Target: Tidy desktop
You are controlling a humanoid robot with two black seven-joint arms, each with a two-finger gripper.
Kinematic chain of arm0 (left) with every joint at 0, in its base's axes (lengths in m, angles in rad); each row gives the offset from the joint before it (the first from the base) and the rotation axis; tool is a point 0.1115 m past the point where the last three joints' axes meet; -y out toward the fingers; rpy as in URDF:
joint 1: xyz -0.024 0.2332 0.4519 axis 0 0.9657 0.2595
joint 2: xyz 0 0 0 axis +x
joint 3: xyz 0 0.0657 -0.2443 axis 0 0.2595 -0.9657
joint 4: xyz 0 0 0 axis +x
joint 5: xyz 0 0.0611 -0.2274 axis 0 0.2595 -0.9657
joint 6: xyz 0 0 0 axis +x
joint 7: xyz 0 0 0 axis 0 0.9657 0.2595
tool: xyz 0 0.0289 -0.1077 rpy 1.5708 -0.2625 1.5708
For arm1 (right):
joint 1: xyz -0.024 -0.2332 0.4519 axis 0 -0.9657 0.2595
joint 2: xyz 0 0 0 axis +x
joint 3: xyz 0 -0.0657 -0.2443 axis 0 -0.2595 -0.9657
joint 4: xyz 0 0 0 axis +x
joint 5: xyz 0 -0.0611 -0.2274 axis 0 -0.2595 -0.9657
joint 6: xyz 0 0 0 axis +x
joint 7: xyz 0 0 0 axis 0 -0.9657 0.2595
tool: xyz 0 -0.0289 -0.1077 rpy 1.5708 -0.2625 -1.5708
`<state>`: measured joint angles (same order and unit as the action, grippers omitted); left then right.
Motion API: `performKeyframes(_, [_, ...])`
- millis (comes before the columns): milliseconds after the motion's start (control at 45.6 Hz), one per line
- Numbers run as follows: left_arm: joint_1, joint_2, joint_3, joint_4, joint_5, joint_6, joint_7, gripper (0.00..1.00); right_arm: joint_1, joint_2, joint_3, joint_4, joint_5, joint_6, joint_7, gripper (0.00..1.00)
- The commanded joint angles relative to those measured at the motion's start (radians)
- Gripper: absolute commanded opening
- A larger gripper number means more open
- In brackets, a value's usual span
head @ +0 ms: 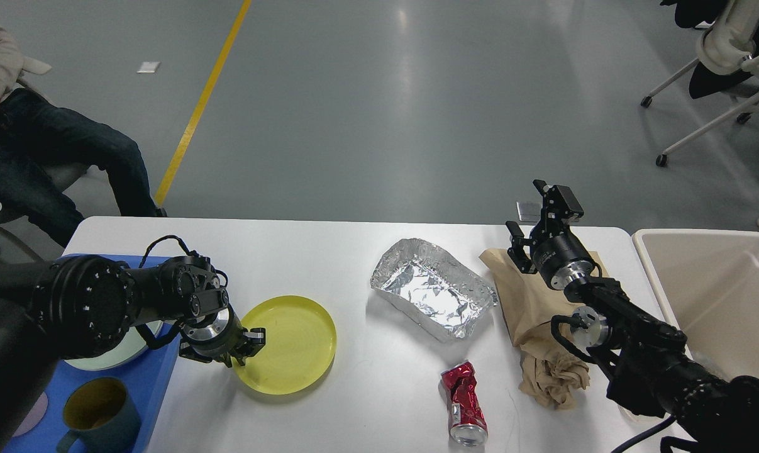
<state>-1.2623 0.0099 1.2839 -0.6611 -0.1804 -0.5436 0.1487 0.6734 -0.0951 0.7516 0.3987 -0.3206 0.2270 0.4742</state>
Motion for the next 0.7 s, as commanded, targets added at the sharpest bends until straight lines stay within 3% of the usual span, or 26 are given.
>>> performKeyframes(0, [0.000, 0.007, 0.000, 0.000, -0.001, -0.027, 0.000, 0.00, 0.000, 0.000, 0.000, 0.000, 0.000, 0.000, 0.000, 1.00])
performKeyframes(680, [-0.167, 0.068, -0.032, -0.006, -0.042, -0.090, 0.008, 0.00, 0.000, 0.000, 0.000, -0.001, 0.000, 0.000, 0.000, 1.00])
